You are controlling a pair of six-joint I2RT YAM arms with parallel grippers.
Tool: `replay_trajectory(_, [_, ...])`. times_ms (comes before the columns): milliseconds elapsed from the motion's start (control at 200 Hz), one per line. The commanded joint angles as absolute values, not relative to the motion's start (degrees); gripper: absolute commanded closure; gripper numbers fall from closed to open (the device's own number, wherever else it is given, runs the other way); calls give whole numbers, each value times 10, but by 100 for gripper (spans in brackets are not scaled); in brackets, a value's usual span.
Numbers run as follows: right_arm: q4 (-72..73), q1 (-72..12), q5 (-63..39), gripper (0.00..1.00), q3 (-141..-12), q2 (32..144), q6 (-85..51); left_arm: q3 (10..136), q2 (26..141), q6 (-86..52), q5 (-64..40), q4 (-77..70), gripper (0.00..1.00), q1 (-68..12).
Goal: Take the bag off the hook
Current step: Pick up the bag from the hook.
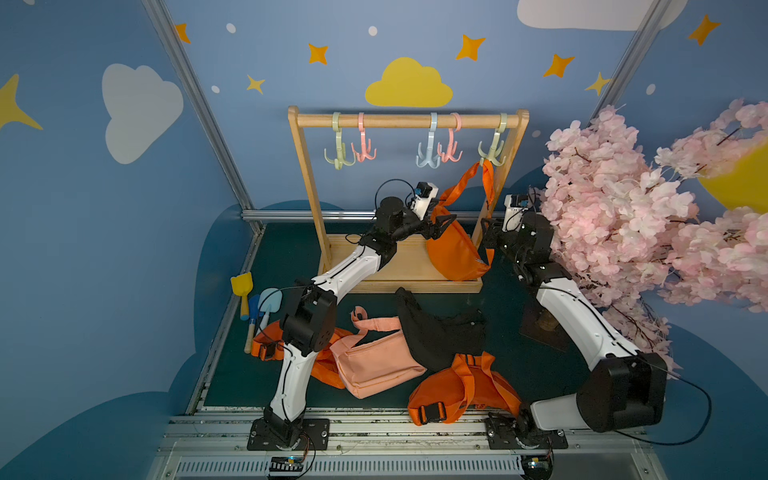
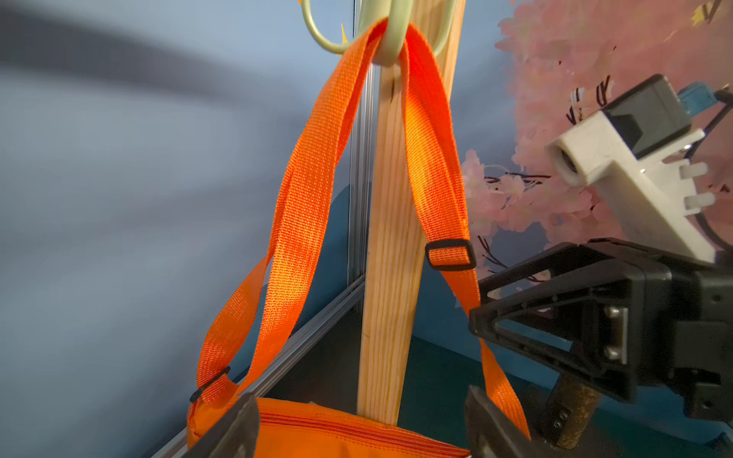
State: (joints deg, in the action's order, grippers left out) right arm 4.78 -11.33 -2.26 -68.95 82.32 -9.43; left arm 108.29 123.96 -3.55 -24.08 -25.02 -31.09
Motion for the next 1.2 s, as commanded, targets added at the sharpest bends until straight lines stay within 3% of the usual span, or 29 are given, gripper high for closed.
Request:
replay_trajectory(0, [55,-111,-47,54,-735,845,-94,1130,1263,-6,-256,-266,20,-307])
replay_trajectory(120, [37,-110,-49,59,-765,863,-88,1179,1300,23,-263,-253,20,-307])
replay_trajectory(250, [46,-110,-59,79,-771,865,-86,1249,1348,27,-242,-236,20,-305])
replay_trajectory(426, [43,-109,-68,94,-779,858,-99,1399,1437,22,-280,-208,19,-303])
replay_trajectory(566, [39,-109,-73,96,-778,846,-106,1486,1495,2,-307,-209,20,-303])
replay_trajectory(796, [40,-105,-74,97,-764,832,-132,1500,1521,-2,-296,-241,22,-302])
replay_trajectory(981, [34,-101,-90,100,-765,827,-138,1528,1544,-24,-294,-238,29,-302])
replay_trajectory(1196, [19,-100,-114,100,-772,819,-137,1548,1560,-41,-288,-246,43,-303])
